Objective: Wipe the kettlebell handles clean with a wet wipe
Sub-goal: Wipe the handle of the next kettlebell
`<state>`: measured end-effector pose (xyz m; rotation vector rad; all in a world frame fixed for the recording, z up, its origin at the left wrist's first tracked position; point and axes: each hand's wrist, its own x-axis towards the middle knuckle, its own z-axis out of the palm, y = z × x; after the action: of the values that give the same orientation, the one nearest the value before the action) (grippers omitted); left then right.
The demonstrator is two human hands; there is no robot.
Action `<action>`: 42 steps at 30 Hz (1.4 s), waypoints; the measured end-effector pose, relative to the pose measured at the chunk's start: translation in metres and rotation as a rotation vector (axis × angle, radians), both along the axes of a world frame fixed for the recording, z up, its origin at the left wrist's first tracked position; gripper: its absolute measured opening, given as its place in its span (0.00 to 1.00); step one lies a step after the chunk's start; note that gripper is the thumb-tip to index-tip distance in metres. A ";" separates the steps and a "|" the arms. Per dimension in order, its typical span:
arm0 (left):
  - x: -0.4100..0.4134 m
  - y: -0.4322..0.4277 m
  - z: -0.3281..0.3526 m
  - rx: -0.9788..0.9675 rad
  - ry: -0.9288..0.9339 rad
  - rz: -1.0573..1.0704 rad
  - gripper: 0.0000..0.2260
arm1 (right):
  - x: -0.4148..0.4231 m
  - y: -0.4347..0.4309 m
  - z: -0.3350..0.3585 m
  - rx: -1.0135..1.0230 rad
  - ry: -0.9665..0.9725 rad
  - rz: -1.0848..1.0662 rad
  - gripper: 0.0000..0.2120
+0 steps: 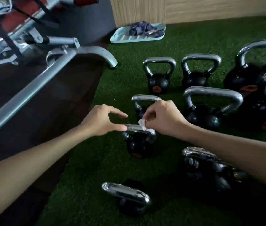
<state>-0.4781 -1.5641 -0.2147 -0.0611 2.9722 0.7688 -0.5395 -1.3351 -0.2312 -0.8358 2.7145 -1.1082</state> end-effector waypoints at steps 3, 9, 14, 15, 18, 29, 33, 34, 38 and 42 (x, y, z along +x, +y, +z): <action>-0.017 -0.012 -0.022 0.055 0.000 -0.081 0.16 | -0.012 -0.015 -0.010 0.087 -0.034 0.010 0.03; -0.035 -0.033 -0.062 0.029 0.079 -0.325 0.15 | -0.001 -0.027 -0.017 0.137 -0.076 -0.021 0.04; -0.041 -0.039 -0.080 -0.039 0.155 -0.406 0.19 | 0.022 -0.040 -0.034 0.106 0.019 -0.191 0.05; -0.041 -0.038 -0.081 -0.061 0.177 -0.430 0.19 | 0.026 -0.044 -0.038 0.127 0.058 -0.207 0.06; -0.039 -0.042 -0.083 -0.118 0.238 -0.445 0.18 | 0.028 -0.051 -0.042 0.122 0.110 -0.238 0.08; -0.032 -0.084 -0.096 -0.045 0.226 -0.356 0.19 | 0.034 -0.077 -0.038 0.054 0.143 -0.246 0.11; -0.029 -0.088 -0.099 0.042 0.244 -0.376 0.24 | 0.036 -0.061 -0.045 -0.098 0.053 -0.358 0.11; -0.029 -0.086 -0.098 0.034 0.242 -0.384 0.25 | 0.036 -0.062 -0.046 -0.112 0.057 -0.372 0.11; -0.033 -0.077 -0.095 -0.033 0.248 -0.394 0.19 | 0.032 -0.074 -0.043 -0.067 0.096 -0.279 0.07; -0.032 -0.078 -0.097 -0.012 0.259 -0.418 0.24 | 0.034 -0.054 -0.054 -0.131 0.081 -0.383 0.06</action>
<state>-0.5101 -1.6421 -0.3119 0.6850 3.0537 0.7470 -0.5056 -1.3887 -0.2851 -0.3860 2.9786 -1.3586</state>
